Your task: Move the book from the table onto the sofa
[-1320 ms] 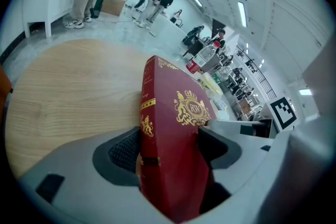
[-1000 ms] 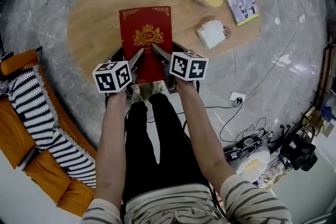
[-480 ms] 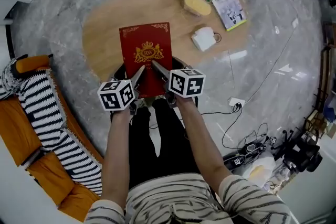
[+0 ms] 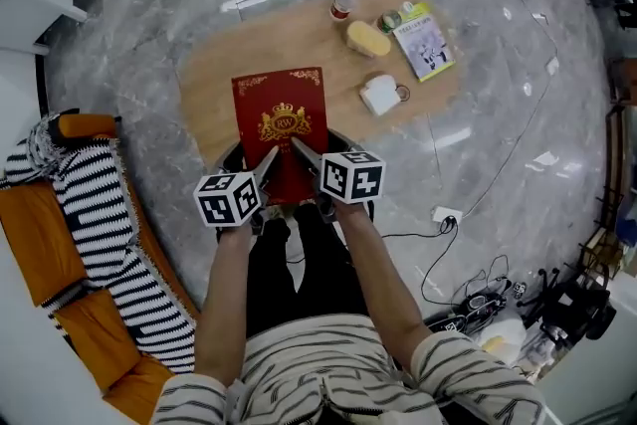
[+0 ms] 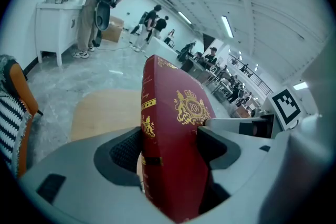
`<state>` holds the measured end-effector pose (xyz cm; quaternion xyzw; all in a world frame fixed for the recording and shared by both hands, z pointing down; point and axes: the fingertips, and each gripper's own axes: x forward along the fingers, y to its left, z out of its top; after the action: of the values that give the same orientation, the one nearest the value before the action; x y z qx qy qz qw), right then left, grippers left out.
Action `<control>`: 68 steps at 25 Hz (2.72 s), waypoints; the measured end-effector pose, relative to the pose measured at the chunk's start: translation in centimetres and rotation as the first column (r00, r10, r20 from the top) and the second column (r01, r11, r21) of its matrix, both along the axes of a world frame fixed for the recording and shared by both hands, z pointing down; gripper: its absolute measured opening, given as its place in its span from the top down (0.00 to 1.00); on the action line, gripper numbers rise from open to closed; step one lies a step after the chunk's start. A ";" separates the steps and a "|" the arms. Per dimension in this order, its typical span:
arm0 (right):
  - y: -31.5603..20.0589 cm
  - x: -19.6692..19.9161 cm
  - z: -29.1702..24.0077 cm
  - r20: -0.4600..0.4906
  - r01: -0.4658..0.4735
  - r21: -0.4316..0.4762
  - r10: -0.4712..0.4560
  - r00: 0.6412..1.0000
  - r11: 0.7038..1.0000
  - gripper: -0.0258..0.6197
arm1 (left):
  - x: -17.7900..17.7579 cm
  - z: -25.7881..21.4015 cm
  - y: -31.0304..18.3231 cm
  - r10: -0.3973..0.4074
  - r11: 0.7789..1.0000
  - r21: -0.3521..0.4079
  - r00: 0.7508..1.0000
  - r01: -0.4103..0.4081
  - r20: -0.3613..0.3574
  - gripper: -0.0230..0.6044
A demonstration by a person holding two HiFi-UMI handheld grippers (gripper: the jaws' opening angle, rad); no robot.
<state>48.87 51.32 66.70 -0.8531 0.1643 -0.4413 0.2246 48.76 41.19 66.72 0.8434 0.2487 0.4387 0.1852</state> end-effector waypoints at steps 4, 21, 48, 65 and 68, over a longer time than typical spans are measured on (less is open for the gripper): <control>-0.2 -0.7 -3.6 -0.010 0.007 0.002 -0.007 1.000 1.000 0.47 | -0.9 -3.6 -0.3 -0.013 1.000 0.001 1.000 0.013 -0.020 0.42; -3.7 -2.8 -19.6 -0.154 0.140 -0.044 -0.145 0.977 0.989 0.47 | -4.2 -19.1 -3.5 -0.132 0.991 -0.026 0.981 0.130 -0.140 0.42; -17.6 -5.5 -29.5 -0.362 0.463 -0.058 -0.451 0.816 0.884 0.47 | -10.2 -28.7 -16.4 -0.469 0.877 -0.062 0.823 0.476 -0.321 0.42; -35.4 -14.2 -31.2 -0.365 0.831 -0.053 -0.786 0.500 0.553 0.47 | -22.6 -30.6 -30.9 -0.805 0.539 -0.051 0.497 0.840 -0.323 0.42; -38.4 -16.9 -31.2 -0.364 0.870 -0.060 -0.822 0.437 0.489 0.47 | -25.7 -30.5 -33.2 -0.843 0.472 -0.056 0.432 0.880 -0.320 0.42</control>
<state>32.00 12.93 35.49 -0.7004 0.6356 -0.3249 -0.0016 23.08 7.97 36.20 0.9173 -0.2183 0.1612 0.2915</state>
